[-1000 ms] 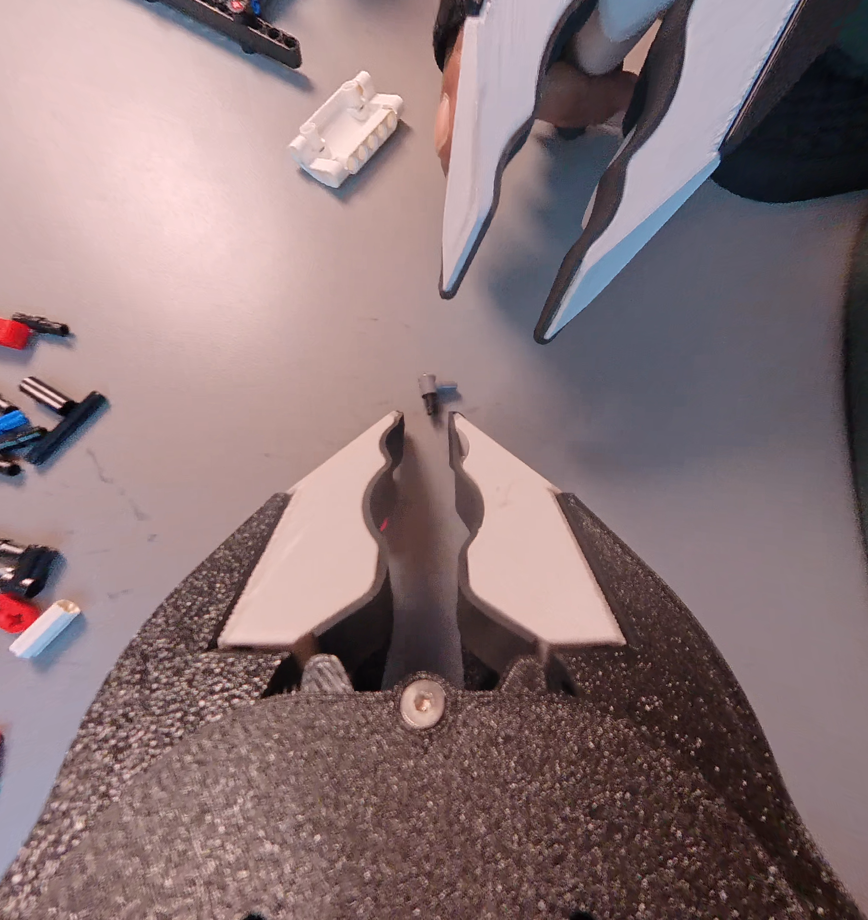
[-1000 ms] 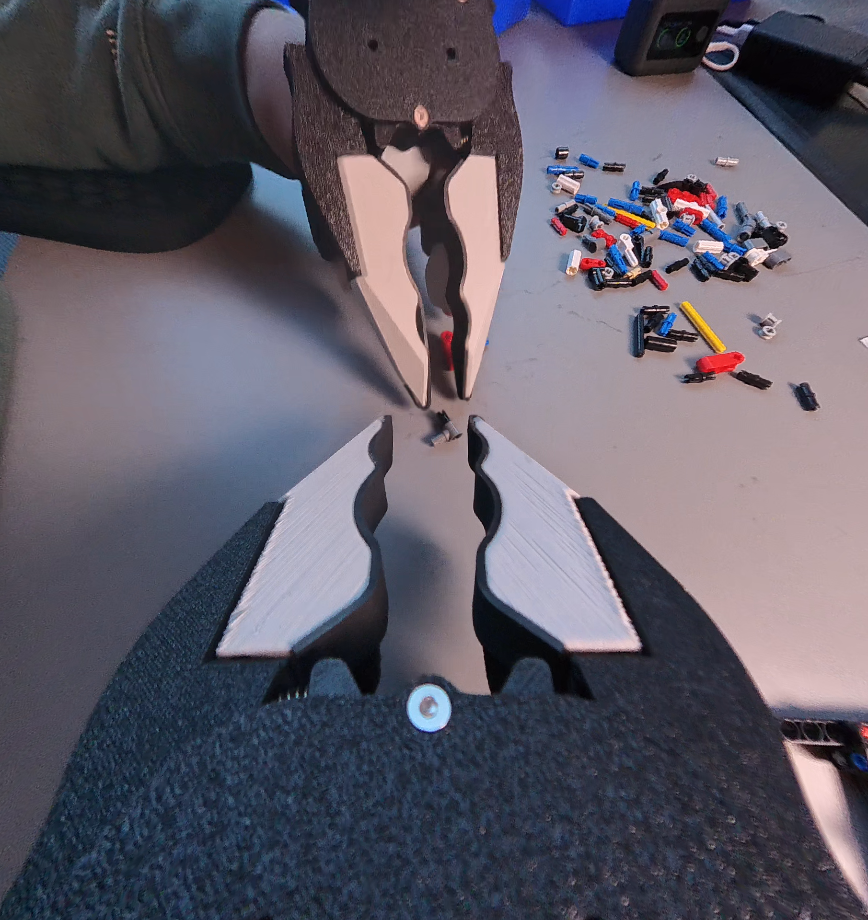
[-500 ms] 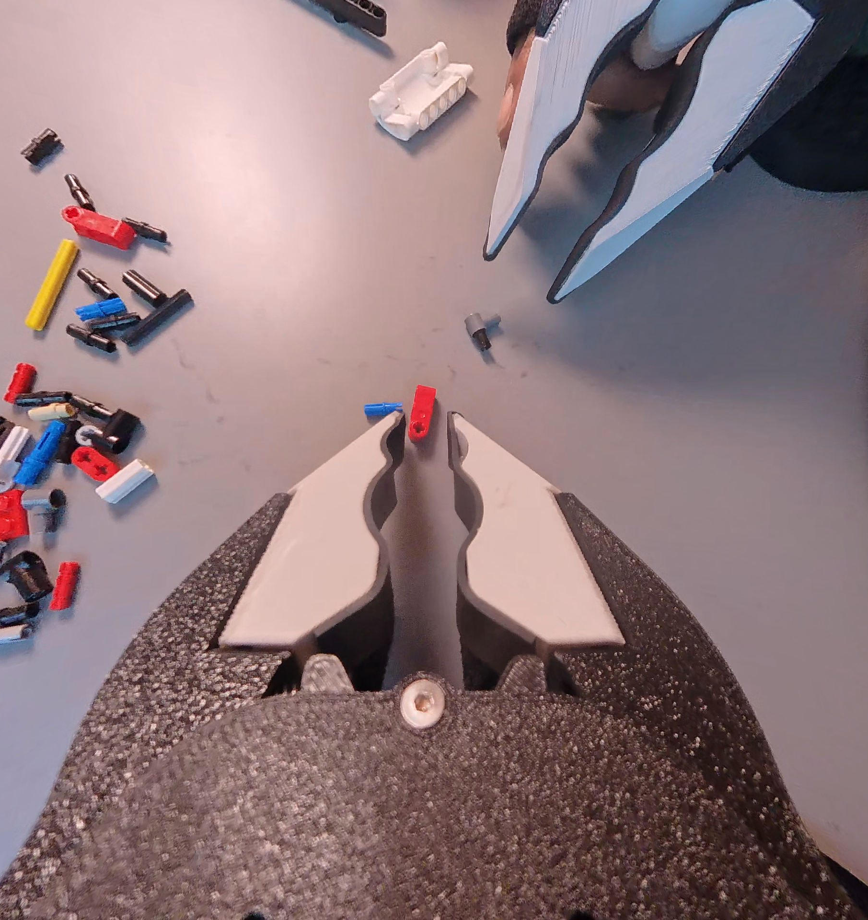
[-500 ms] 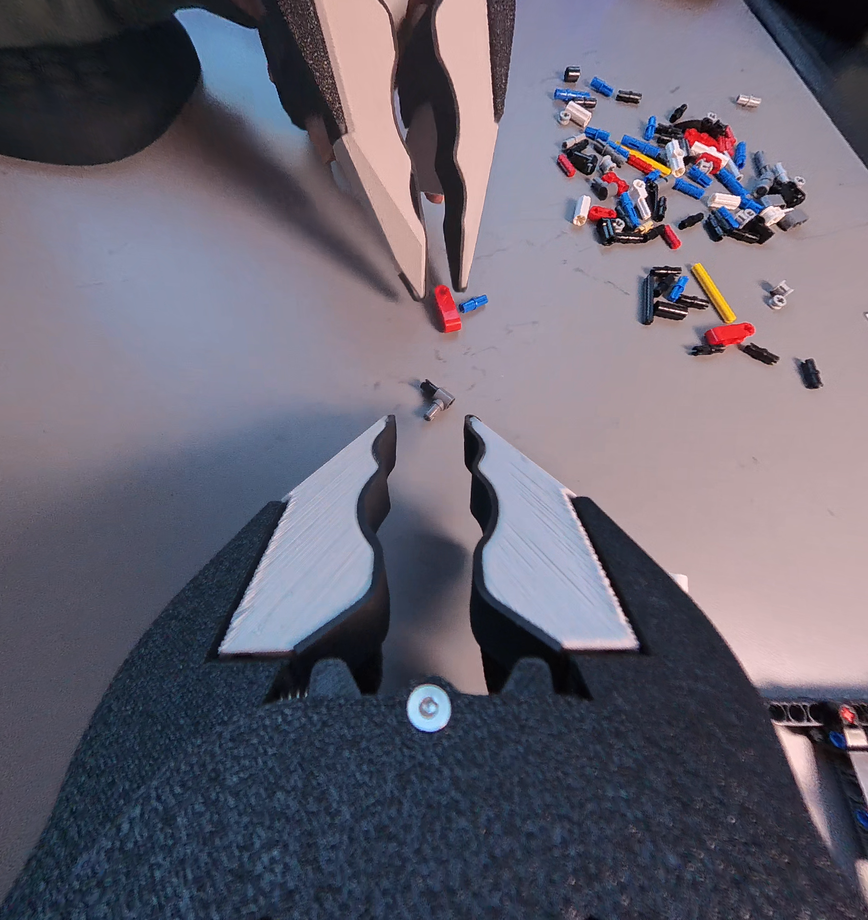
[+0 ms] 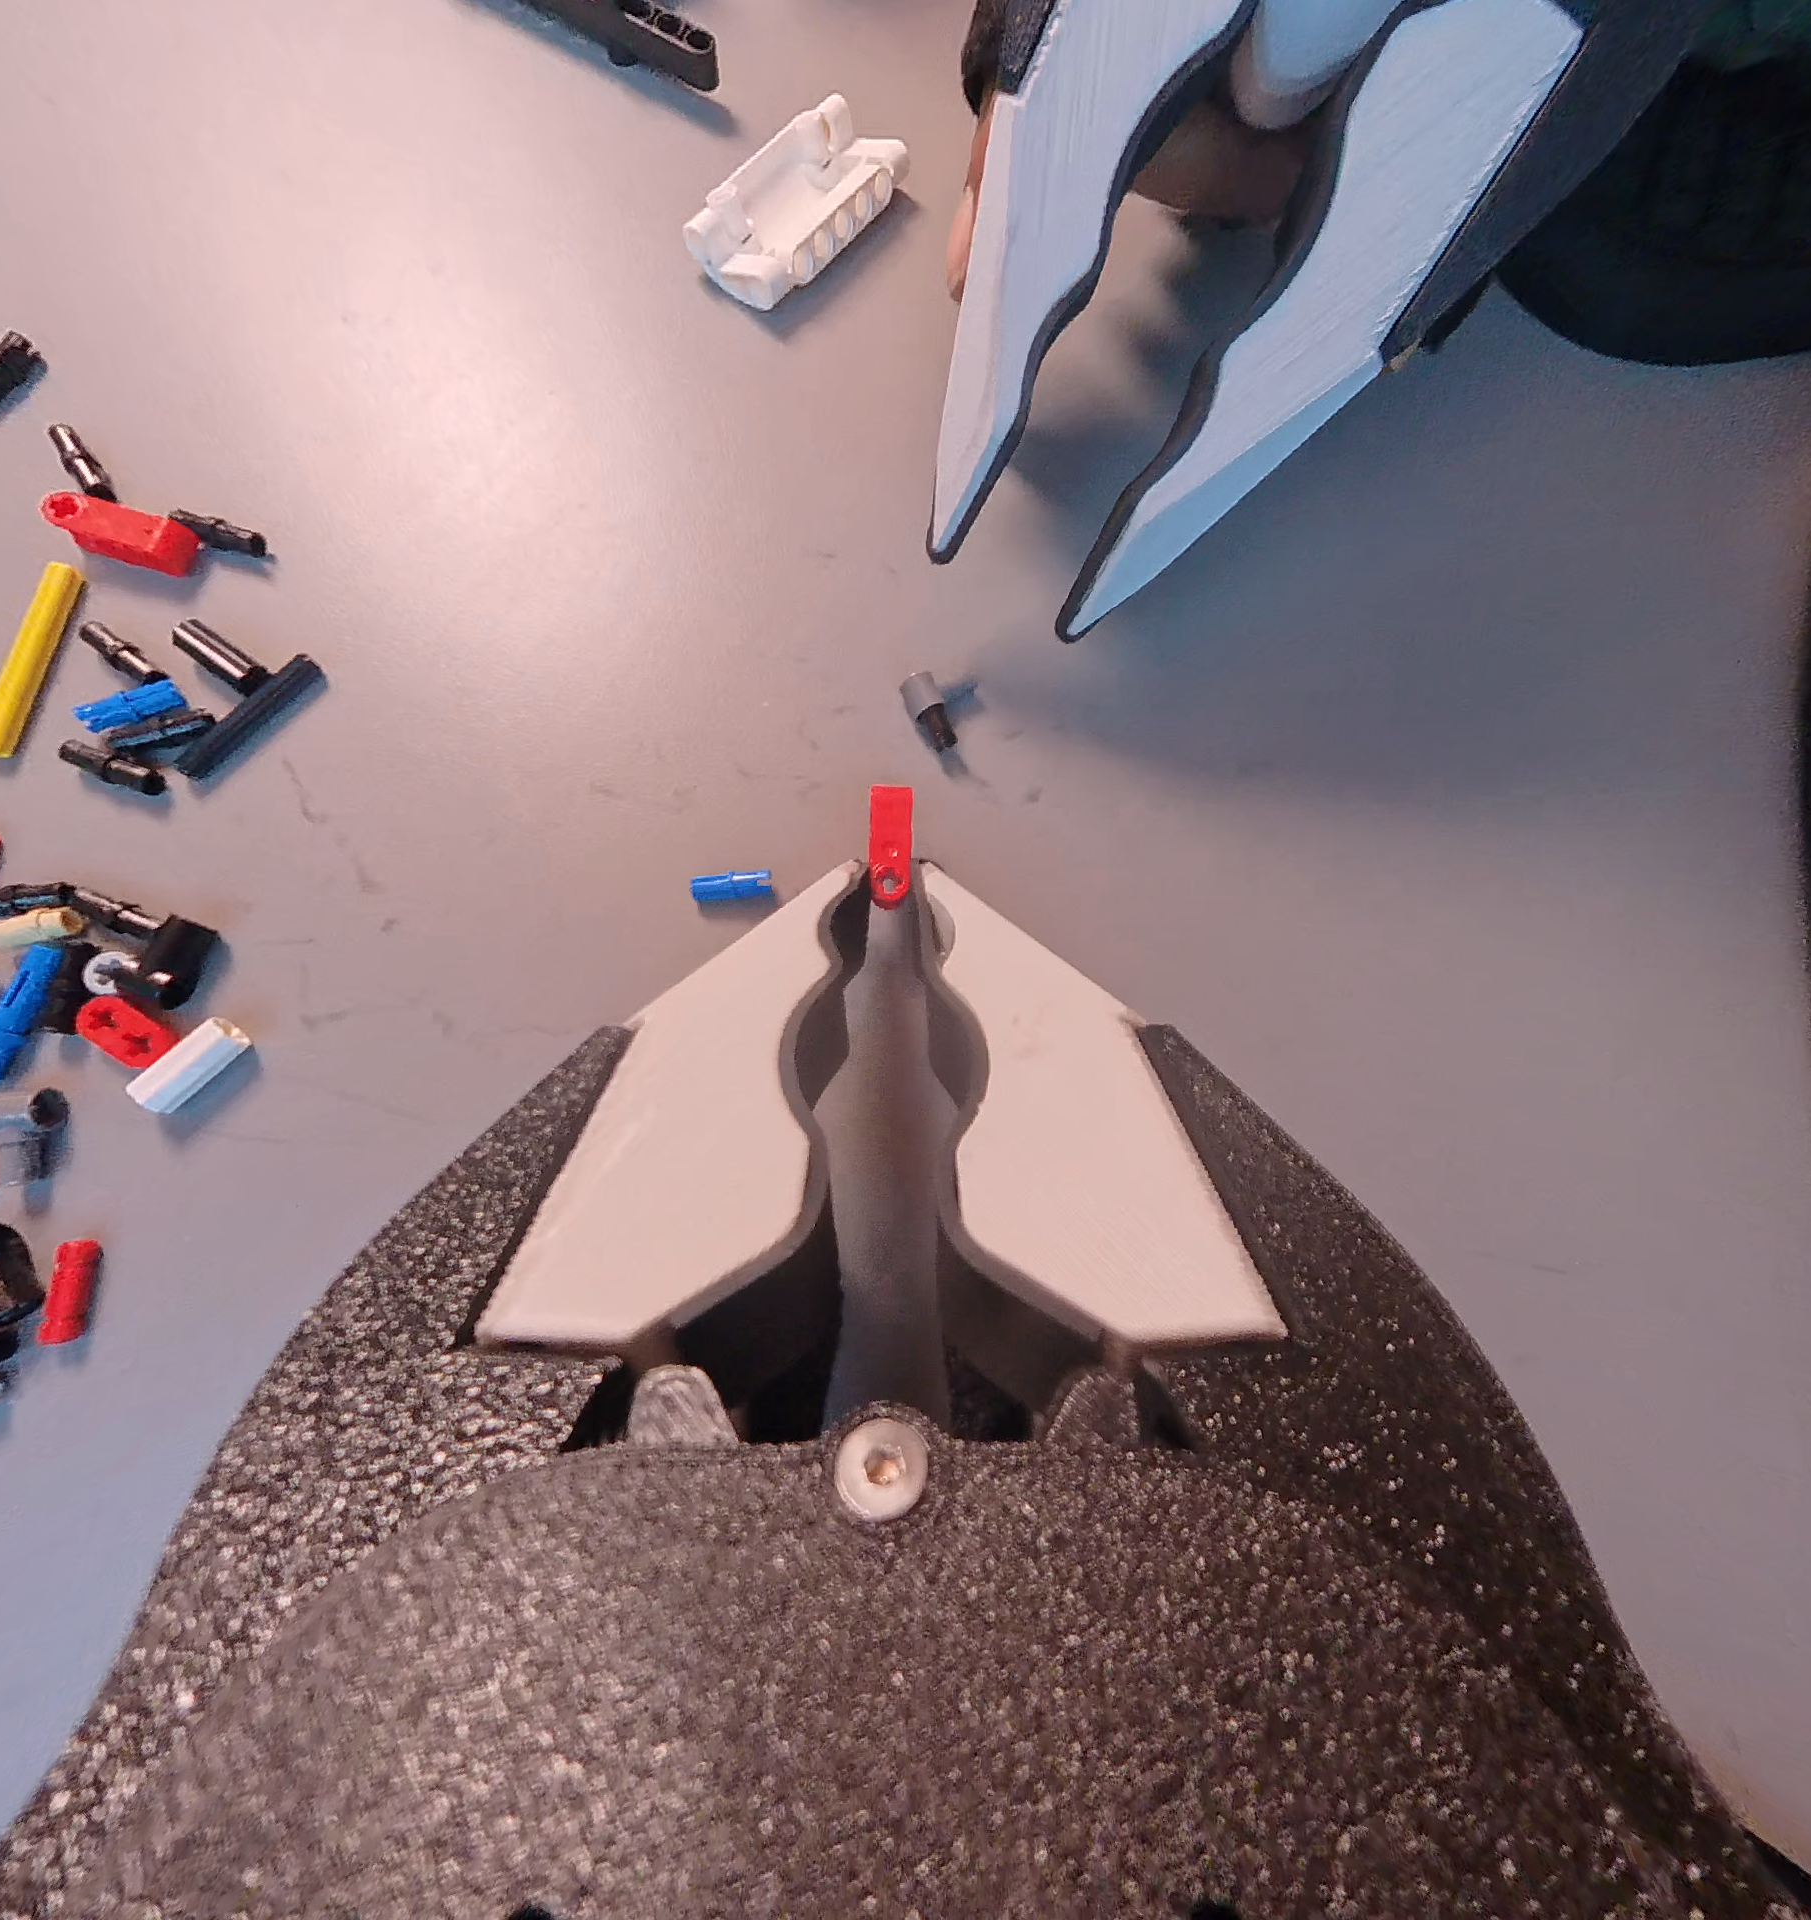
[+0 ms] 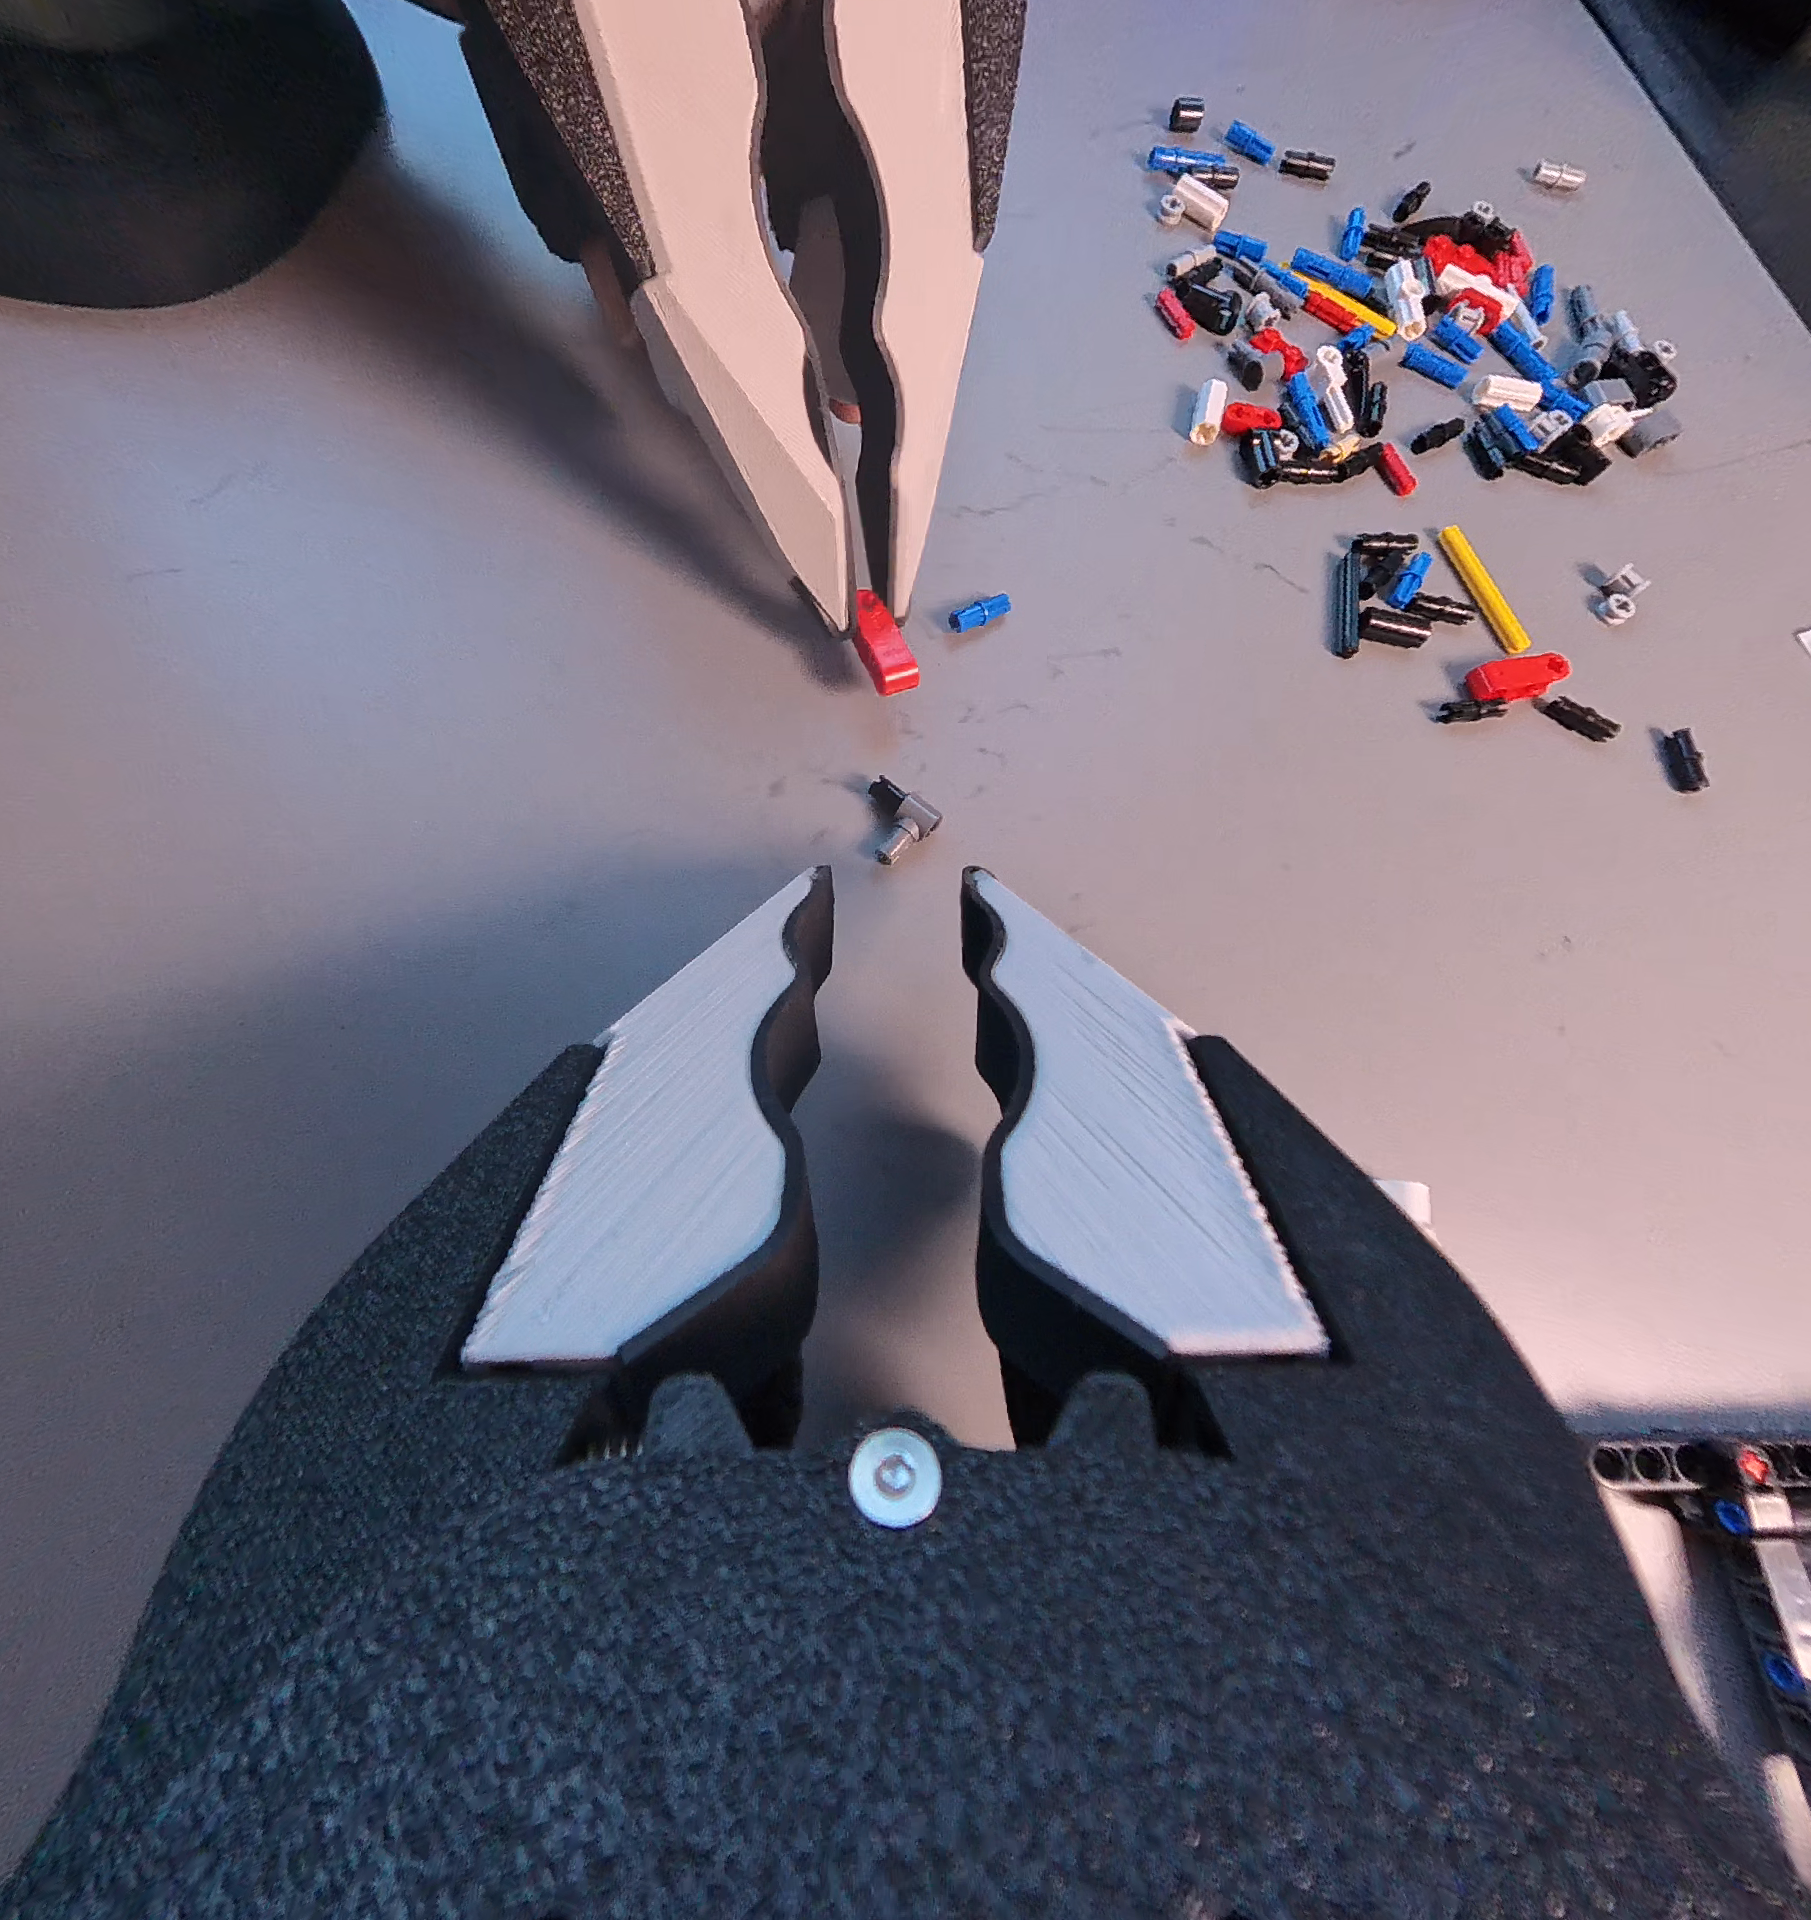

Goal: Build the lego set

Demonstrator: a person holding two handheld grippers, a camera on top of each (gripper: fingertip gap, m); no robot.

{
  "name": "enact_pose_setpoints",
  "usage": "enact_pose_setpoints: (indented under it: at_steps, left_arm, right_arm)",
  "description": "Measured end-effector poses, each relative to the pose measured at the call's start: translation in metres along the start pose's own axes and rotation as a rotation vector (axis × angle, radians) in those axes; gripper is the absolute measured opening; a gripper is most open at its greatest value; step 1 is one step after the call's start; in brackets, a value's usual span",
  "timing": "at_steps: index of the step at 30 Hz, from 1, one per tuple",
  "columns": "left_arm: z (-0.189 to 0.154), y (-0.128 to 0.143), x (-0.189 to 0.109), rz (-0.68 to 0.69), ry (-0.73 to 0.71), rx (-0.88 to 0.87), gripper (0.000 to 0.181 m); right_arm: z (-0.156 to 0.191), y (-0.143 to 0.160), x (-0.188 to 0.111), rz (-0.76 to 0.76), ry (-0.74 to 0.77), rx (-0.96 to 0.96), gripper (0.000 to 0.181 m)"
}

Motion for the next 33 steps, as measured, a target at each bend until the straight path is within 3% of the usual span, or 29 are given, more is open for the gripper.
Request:
enact_pose_setpoints:
  at_steps: [9,16,25,33]
  left_arm:
    - [-0.027,-0.005,0.012,0.013,0.139,0.078,0.007]
    - [-0.035,-0.003,0.019,0.047,0.148,0.123,0.007]
    - [-0.033,-0.005,0.007,-0.025,0.277,0.053,0.024]
    - [-0.008,-0.007,0.005,-0.098,0.076,-0.038,0.023]
  right_arm:
    - [0.008,-0.004,0.004,0.003,-0.039,-0.010,0.023]
    - [0.008,-0.004,0.005,0.012,-0.029,-0.006,0.023]
    - [0.007,-0.001,0.006,0.051,-0.012,-0.006,0.023]
    - [0.014,-0.005,0.010,0.058,-0.049,0.004,0.023]
Point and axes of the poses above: each gripper's, where its closed fingertips meet, x out along the fingers, y out of its underside, z = x × y across the jaws, the point moved 9 cm from there along -x, back along the fingers, and after that the axes turned 1 degree about z, right-handed, at the moved point
